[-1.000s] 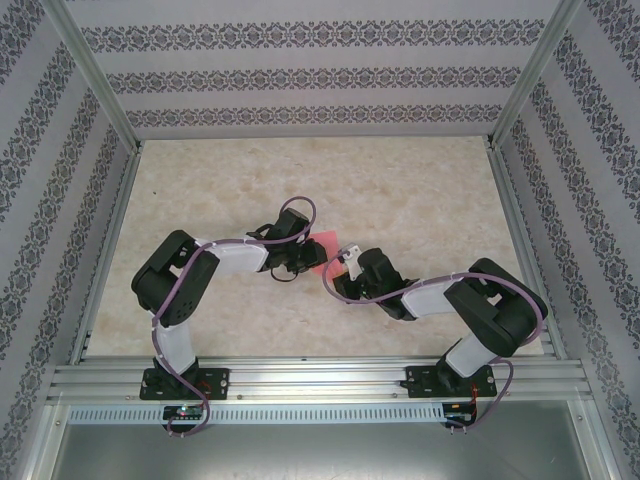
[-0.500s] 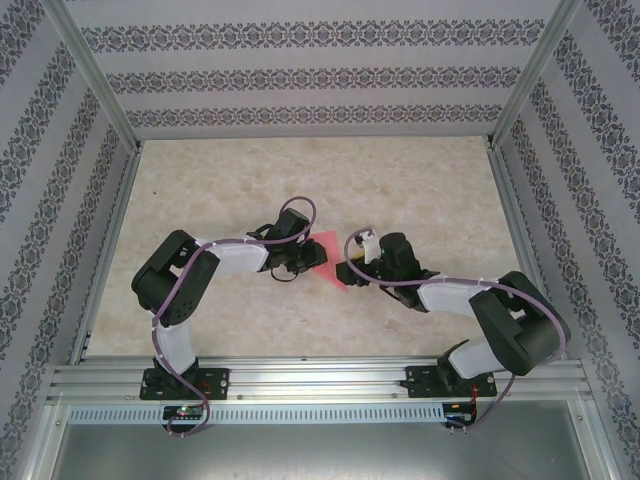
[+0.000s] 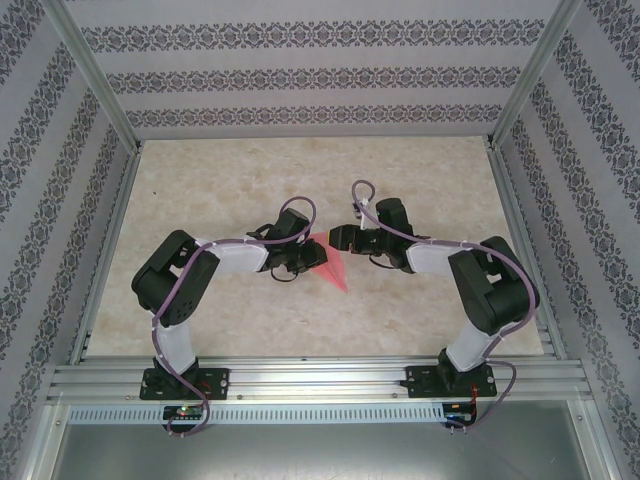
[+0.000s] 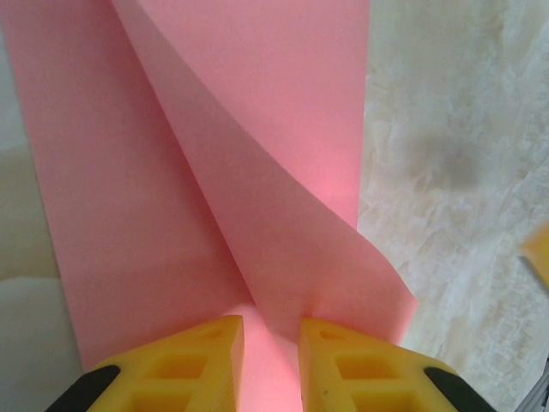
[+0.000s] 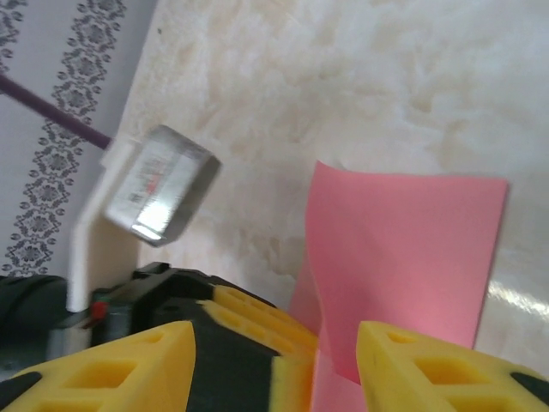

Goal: Fold a paper plane with a square sheet of paper (fold left side to right side)
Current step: Fourth fold the wing at the center of the table.

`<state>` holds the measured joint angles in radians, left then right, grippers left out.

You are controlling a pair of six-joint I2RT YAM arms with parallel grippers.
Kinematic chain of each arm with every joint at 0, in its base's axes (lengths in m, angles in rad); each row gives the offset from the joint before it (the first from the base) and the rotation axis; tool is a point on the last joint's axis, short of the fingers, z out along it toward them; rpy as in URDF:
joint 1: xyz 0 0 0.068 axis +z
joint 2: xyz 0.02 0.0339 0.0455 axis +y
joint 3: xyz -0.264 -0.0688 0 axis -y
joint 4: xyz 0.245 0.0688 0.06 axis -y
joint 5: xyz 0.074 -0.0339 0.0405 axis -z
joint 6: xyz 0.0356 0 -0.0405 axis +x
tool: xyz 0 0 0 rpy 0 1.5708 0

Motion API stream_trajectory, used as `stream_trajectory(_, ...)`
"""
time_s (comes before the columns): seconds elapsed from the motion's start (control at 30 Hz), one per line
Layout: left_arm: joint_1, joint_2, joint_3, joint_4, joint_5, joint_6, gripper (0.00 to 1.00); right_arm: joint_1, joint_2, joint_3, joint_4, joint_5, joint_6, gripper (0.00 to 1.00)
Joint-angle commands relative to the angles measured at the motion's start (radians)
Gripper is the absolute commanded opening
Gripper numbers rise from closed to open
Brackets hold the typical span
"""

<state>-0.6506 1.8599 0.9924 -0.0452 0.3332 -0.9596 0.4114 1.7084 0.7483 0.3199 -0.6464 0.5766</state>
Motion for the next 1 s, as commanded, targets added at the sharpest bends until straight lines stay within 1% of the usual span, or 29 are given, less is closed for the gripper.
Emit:
stream_trajectory(0.0, -0.014, -0.004, 0.020, 0.009, -0.006, -0.011, 0.25, -0.005, 0.035, 0.023, -0.021, -0.039, 0.050, 0.50)
stream_trajectory(0.4, -0.017, -0.004, 0.024, 0.001, -0.010, -0.007, 0.25, -0.005, 0.100, 0.037, -0.008, -0.056, 0.067, 0.41)
stream_trajectory(0.8, -0.016, -0.001, 0.028, -0.005, -0.011, -0.005, 0.25, 0.008, 0.133, 0.046, 0.005, -0.070, 0.072, 0.39)
stream_trajectory(0.97, -0.017, 0.001, 0.029, -0.005, -0.009, -0.005, 0.25, 0.015, 0.142, 0.052, 0.002, -0.069, 0.068, 0.33)
